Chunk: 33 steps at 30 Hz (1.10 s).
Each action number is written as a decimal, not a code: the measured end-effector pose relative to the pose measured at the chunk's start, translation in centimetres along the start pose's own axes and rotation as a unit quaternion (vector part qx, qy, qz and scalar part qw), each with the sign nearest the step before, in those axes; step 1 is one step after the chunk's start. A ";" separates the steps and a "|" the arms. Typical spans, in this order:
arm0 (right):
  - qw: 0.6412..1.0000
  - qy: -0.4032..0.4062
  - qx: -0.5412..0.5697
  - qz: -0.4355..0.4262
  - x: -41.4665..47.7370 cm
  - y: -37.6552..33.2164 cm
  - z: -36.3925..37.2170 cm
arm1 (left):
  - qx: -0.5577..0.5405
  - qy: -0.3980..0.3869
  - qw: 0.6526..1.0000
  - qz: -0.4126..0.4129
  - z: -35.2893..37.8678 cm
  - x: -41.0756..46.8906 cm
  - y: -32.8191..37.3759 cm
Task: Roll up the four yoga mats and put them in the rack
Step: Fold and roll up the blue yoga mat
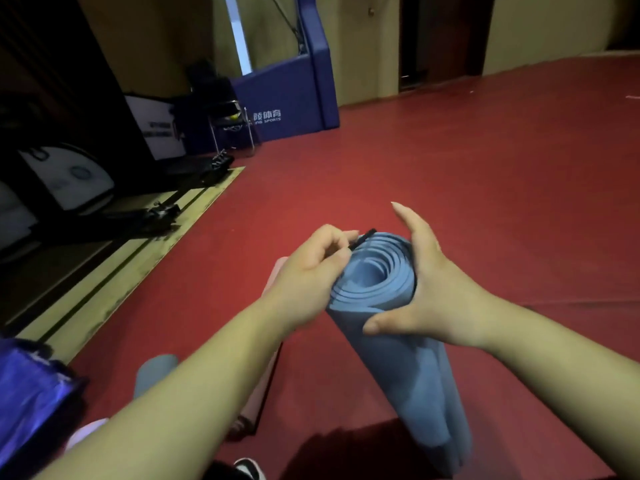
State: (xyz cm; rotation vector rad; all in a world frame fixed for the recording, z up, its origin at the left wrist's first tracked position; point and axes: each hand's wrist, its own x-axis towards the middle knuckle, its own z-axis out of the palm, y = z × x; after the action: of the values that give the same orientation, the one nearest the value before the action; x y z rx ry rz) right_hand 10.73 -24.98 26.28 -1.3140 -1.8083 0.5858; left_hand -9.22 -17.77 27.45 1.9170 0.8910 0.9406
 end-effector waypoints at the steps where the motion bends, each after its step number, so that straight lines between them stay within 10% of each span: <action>1: 1.000 -0.019 0.004 0.001 0.1 0.1 -0.1 | -0.013 0.015 1.000 0.019 0.4 -0.2 -0.2; 7: 0.998 -0.059 -0.014 -0.016 2.1 0.0 -0.8 | 0.018 0.155 0.977 0.144 1.2 0.3 -0.8; 22: 0.996 -0.037 -0.059 -0.049 4.0 0.7 -2.5 | 0.042 0.235 0.966 0.103 2.0 1.4 -1.0; 30: 0.997 -0.015 -0.076 -0.019 4.1 1.6 -4.5 | 0.111 -0.089 0.983 0.113 0.2 0.9 -1.4; 33: 0.997 -0.073 0.007 0.004 4.2 1.5 -5.9 | 0.135 -0.098 0.977 0.132 -0.3 1.0 -1.6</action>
State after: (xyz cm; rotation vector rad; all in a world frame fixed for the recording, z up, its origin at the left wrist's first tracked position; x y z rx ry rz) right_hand 15.85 -21.01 29.89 -1.2980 -1.9142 0.7127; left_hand -9.36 -16.12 26.45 2.3598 0.6859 0.7930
